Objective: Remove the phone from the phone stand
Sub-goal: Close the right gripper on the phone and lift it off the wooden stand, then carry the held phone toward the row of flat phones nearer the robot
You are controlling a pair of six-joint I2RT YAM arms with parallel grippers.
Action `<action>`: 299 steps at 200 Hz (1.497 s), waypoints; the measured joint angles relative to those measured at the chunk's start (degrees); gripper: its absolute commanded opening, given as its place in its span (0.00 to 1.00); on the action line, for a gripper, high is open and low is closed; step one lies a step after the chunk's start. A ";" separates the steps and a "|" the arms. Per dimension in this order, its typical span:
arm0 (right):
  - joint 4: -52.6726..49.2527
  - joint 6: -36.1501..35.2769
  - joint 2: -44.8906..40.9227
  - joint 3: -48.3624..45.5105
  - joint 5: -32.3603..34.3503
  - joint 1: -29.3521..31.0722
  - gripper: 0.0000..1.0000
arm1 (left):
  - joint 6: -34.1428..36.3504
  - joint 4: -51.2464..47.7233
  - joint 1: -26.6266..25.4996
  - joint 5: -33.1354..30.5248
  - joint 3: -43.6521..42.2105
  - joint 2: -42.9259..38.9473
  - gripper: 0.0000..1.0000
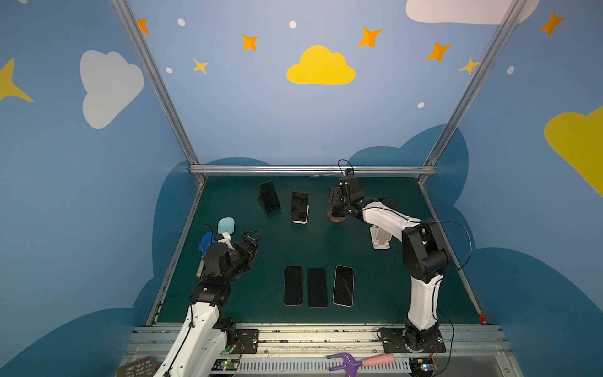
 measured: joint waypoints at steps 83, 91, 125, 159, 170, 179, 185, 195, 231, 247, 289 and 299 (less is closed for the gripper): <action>3.72 -1.81 -1.90 -3.80 0.68 0.02 0.69 | -0.39 0.90 -0.13 0.00 0.00 1.49 1.00; 3.74 -2.10 -1.90 -3.80 0.48 0.04 0.69 | -0.39 0.90 -0.15 0.00 0.00 1.46 1.00; 3.72 -3.17 -1.90 -3.80 0.00 0.26 0.68 | -0.42 0.87 -0.42 -0.02 0.00 1.16 1.00; 3.48 -4.96 -2.03 -3.78 -0.02 0.74 0.67 | -0.39 0.87 -0.48 -0.04 0.00 0.68 1.00; 3.21 -5.60 -2.19 -3.78 -0.02 0.87 0.67 | -0.39 0.85 -0.50 -0.07 0.00 0.66 1.00; 2.95 -5.97 -2.29 -3.78 -0.02 0.96 0.67 | -0.39 0.85 -0.52 -0.07 0.00 0.68 1.00; 2.84 -6.19 -2.40 -3.78 -0.02 1.03 0.67 | -0.39 0.87 -0.52 -0.07 0.00 0.68 1.00; 2.64 -6.64 -2.67 -3.78 -0.04 1.07 0.67 | -0.42 0.87 -0.61 -0.07 0.00 0.68 1.00; 1.20 -7.67 -4.39 -3.78 -0.04 1.31 0.66 | -0.42 0.85 -1.03 -0.04 0.00 0.68 1.00; 0.74 -7.98 -5.27 -3.78 -0.04 1.49 0.66 | -0.37 0.79 -1.20 -0.07 0.09 0.68 1.00; -0.35 -8.81 -6.27 -3.78 0.00 2.29 0.66 | -0.20 0.39 -1.75 -0.09 0.55 0.59 1.00; -0.92 -8.98 -6.40 -3.78 0.02 2.58 0.65 | -0.15 0.31 -1.90 -0.09 0.55 0.48 1.00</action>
